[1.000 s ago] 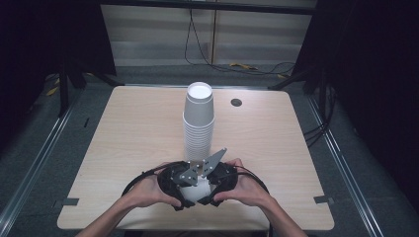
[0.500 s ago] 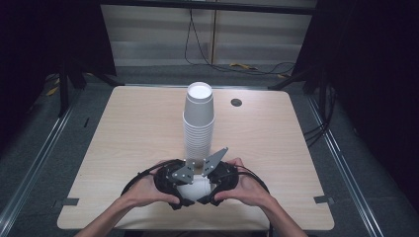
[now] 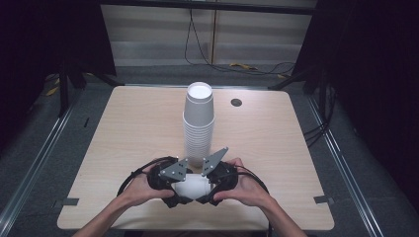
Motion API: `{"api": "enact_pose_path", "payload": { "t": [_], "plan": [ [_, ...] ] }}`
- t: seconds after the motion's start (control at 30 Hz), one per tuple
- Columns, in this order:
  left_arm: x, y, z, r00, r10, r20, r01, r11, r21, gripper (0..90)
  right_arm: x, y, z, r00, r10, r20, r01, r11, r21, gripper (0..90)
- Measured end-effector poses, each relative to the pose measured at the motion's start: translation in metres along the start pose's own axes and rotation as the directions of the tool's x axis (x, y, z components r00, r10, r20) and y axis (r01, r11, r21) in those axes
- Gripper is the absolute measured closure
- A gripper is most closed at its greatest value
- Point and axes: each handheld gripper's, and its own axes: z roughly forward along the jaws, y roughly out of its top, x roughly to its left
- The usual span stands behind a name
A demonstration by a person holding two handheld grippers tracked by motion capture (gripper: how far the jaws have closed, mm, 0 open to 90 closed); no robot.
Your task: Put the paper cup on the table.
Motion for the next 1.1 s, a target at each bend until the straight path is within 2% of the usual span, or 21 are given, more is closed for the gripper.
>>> {"api": "enact_pose_path", "payload": {
  "t": [0.1, 0.43, 0.47, 0.5, 0.57, 0.63, 0.67, 0.7, 0.73, 0.83, 0.87, 0.9, 0.93, 1.0, 1.07, 1.1],
  "plan": [
    [0.001, 0.000, -0.002, 1.0000, 0.004, 0.001, -0.004, 0.9999, -0.012, 14.3, -0.001, -0.001, -0.002, 1.0000, 0.004, 0.001, -0.004, 1.000, -0.012, 23.7],
    [0.000, 0.001, -0.006, 0.9996, -0.026, 0.011, 0.026, 0.9976, -0.064, 14.4, 0.001, -0.003, -0.007, 1.0000, 0.004, -0.001, -0.004, 1.000, -0.020, 23.7],
    [0.002, 0.000, -0.010, 0.9989, -0.045, 0.012, 0.046, 0.9935, -0.104, 15.5, 0.001, -0.004, -0.007, 0.9999, -0.001, 0.011, 0.001, 1.000, -0.012, 23.7],
    [0.002, 0.000, -0.010, 0.9989, -0.045, 0.012, 0.046, 0.9935, -0.104, 15.7, 0.001, -0.004, -0.007, 0.9999, -0.001, 0.011, 0.001, 1.000, -0.012, 23.7],
    [0.006, -0.002, -0.017, 0.9974, -0.071, -0.005, 0.070, 0.9866, -0.147, 15.5, 0.000, -0.007, -0.010, 0.9992, 0.011, 0.038, -0.010, 1.000, -0.023, 23.6],
    [0.008, -0.003, -0.020, 0.9968, -0.079, -0.009, 0.077, 0.9851, -0.154, 15.5, -0.001, -0.008, -0.011, 0.9992, 0.009, 0.038, -0.008, 1.000, -0.024, 23.6],
    [0.011, -0.005, -0.022, 0.9956, -0.093, -0.008, 0.091, 0.9807, -0.174, 15.6, -0.002, -0.011, -0.014, 0.9987, 0.024, 0.044, -0.023, 0.999, -0.034, 23.5],
    [0.011, -0.005, -0.022, 0.9956, -0.093, -0.008, 0.091, 0.9807, -0.174, 15.6, -0.002, -0.011, -0.014, 0.9987, 0.024, 0.044, -0.023, 0.999, -0.034, 23.5],
    [0.011, -0.006, -0.024, 0.9946, -0.104, -0.010, 0.100, 0.9771, -0.188, 15.6, -0.004, -0.014, -0.014, 0.9981, 0.033, 0.053, -0.031, 0.999, -0.036, 23.4],
    [0.011, -0.007, -0.024, 0.9942, -0.106, -0.018, 0.100, 0.9755, -0.196, 15.6, -0.008, -0.019, -0.015, 0.9972, 0.050, 0.056, -0.048, 0.998, -0.047, 23.3],
    [0.011, -0.007, -0.024, 0.9929, -0.116, -0.024, 0.109, 0.9704, -0.216, 15.6, -0.010, -0.023, -0.017, 0.9960, 0.063, 0.063, -0.059, 0.997, -0.057, 23.3],
    [0.011, -0.007, -0.024, 0.9929, -0.116, -0.024, 0.109, 0.9704, -0.216, 15.6, -0.010, -0.023, -0.017, 0.9960, 0.063, 0.063, -0.059, 0.997, -0.057, 23.3],
    [0.011, -0.009, -0.023, 0.9914, -0.128, -0.028, 0.118, 0.9668, -0.227, 15.6, -0.010, -0.026, -0.019, 0.9947, 0.072, 0.074, -0.067, 0.996, -0.064, 23.1],
    [0.011, -0.010, -0.023, 0.9902, -0.136, -0.033, 0.124, 0.9641, -0.235, 15.6, -0.010, -0.029, -0.021, 0.9947, 0.052, 0.088, -0.046, 0.997, -0.067, 23.1],
    [0.012, -0.013, -0.023, 0.9858, -0.158, -0.058, 0.139, 0.9586, -0.249, 15.6, -0.010, -0.032, -0.023, 0.9939, 0.054, 0.096, -0.047, 0.996, -0.073, 23.0],
    [0.012, -0.013, -0.023, 0.9858, -0.158, -0.058, 0.139, 0.9586, -0.249, 15.5, -0.010, -0.032, -0.023, 0.9939, 0.054, 0.096, -0.047, 0.996, -0.073, 23.0]
  ]
}}
